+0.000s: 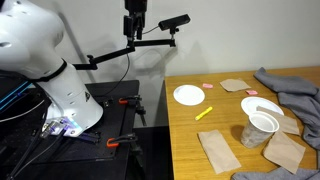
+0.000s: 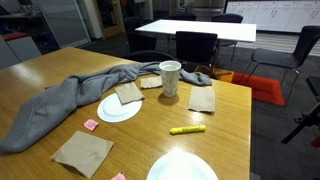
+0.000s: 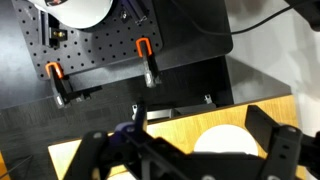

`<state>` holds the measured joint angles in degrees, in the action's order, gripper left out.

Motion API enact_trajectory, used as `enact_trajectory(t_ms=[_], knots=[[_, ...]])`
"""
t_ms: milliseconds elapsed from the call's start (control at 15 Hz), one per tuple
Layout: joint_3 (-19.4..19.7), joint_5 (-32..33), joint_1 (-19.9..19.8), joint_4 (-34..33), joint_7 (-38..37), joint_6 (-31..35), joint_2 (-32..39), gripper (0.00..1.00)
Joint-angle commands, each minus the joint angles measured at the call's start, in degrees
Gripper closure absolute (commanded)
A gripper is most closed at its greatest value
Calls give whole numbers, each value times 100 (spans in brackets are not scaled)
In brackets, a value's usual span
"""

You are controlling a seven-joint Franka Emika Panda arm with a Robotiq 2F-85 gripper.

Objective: Put the marker into the cup.

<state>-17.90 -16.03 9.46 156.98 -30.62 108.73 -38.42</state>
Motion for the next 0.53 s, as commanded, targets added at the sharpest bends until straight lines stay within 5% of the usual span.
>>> enact_trajectory(t_ms=[0,467], knots=[[34,521,-275,-114,243,520,301,0],[801,1443,-564,-301,1872,1484,1452,0]])
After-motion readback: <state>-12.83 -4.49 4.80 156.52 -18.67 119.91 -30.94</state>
